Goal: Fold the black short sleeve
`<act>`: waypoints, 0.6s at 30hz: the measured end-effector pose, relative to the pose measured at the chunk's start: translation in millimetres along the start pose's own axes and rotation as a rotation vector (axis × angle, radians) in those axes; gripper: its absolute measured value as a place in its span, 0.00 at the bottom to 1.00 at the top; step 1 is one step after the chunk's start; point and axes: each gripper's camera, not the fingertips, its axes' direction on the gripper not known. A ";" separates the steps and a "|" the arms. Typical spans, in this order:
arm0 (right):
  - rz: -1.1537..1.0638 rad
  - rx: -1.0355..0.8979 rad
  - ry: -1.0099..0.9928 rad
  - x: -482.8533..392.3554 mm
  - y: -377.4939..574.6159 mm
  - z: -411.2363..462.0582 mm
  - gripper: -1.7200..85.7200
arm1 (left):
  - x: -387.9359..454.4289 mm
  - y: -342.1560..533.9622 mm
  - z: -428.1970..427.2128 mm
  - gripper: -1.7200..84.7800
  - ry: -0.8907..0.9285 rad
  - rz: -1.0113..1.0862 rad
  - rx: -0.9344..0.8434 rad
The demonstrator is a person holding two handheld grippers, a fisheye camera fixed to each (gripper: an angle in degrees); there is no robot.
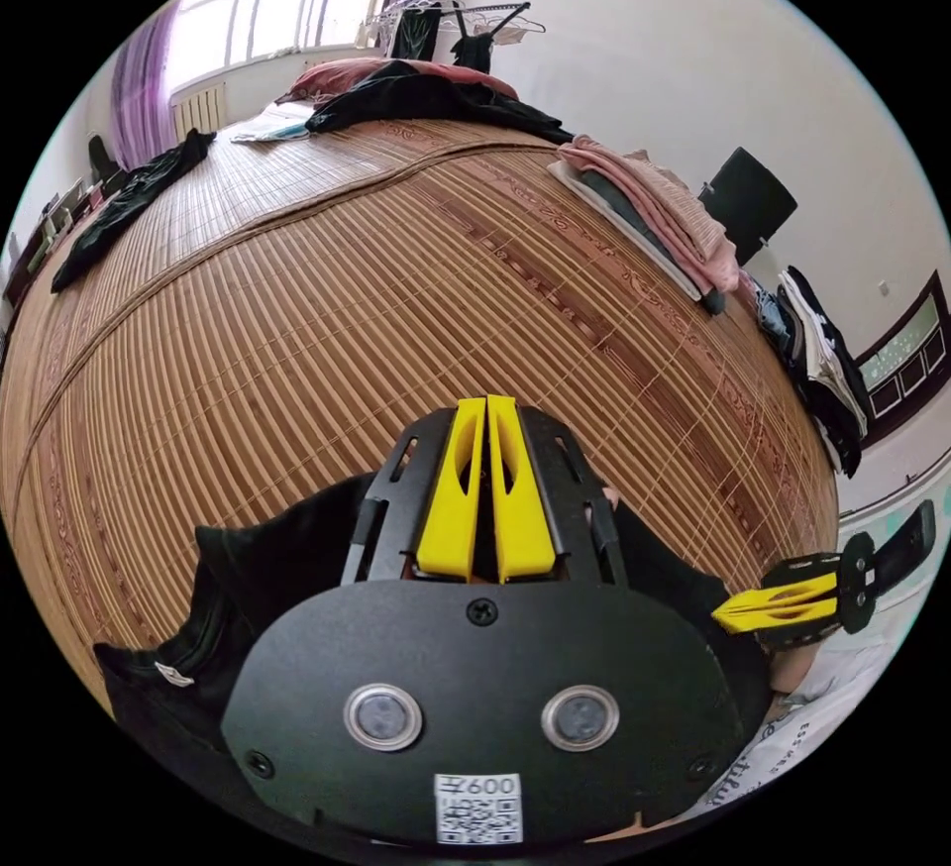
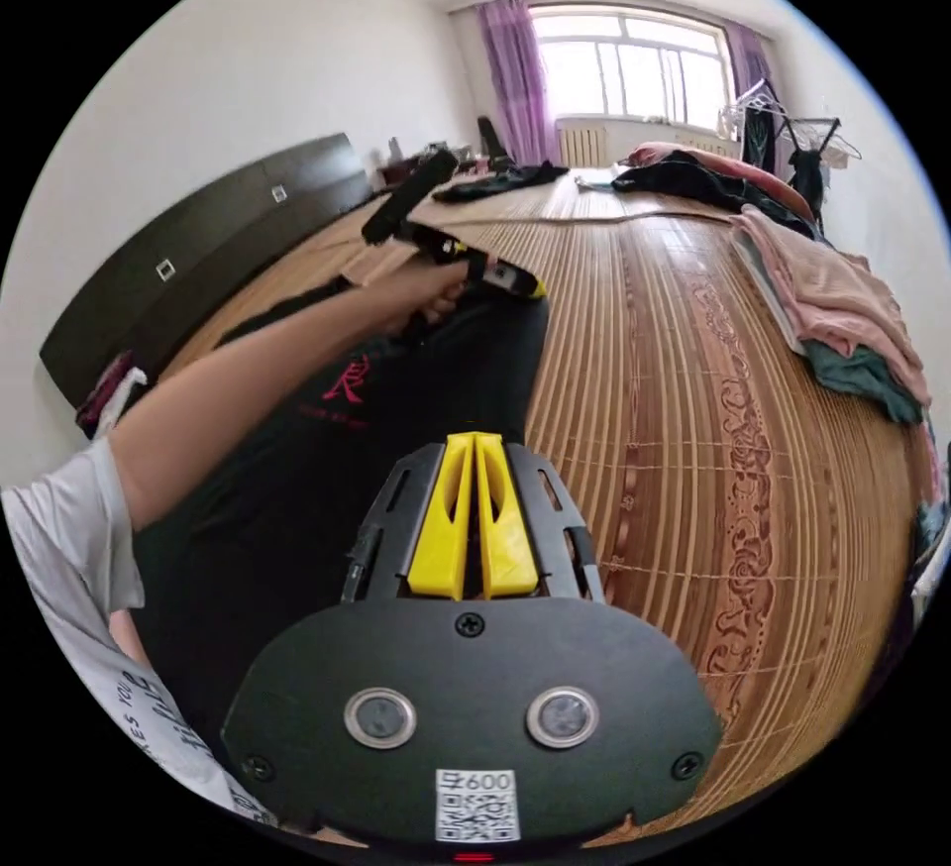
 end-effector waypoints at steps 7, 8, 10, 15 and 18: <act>0.051 -0.043 -0.166 12.1 33.7 -11.3 0.01 | 19.3 -10.9 19.4 0.03 -0.035 0.019 0.018; 0.044 -0.032 -0.161 8.7 38.8 -16.1 0.01 | 24.3 -13.8 23.1 0.03 -0.045 0.024 0.020; 0.098 0.068 -0.133 5.4 46.5 -26.8 0.01 | 33.1 -18.5 28.9 0.03 -0.066 0.035 0.022; 0.100 0.020 -0.063 -39.2 57.8 23.9 0.01 | 58.4 -36.5 46.2 0.03 -0.119 0.061 0.014; 0.123 0.072 -0.084 -58.3 77.1 23.3 0.01 | 43.5 -62.8 52.0 0.04 0.020 0.005 -0.054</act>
